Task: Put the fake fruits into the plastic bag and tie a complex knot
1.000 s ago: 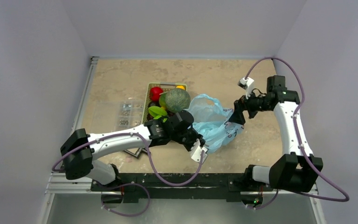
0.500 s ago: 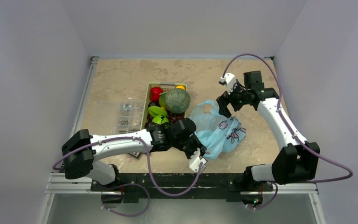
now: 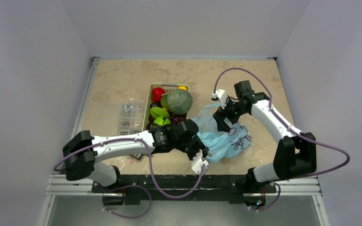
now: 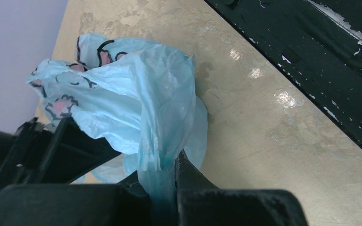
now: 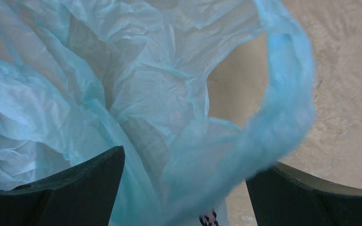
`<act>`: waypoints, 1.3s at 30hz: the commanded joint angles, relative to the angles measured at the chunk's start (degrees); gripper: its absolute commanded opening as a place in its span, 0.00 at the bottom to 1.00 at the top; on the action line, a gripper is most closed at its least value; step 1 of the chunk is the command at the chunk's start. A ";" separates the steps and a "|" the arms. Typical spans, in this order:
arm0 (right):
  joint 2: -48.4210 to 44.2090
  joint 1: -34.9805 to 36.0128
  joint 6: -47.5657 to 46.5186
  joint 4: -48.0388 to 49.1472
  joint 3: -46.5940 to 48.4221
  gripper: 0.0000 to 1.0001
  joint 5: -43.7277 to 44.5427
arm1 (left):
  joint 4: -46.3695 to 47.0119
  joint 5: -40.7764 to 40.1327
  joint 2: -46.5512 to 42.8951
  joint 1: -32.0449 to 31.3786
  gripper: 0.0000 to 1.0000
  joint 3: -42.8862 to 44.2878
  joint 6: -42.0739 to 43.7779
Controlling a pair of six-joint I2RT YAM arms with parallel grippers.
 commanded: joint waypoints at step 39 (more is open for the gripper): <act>-25.22 -5.00 13.11 10.15 1.84 0.02 -3.59 | 13.76 -17.04 -5.84 7.67 1.00 13.81 -46.27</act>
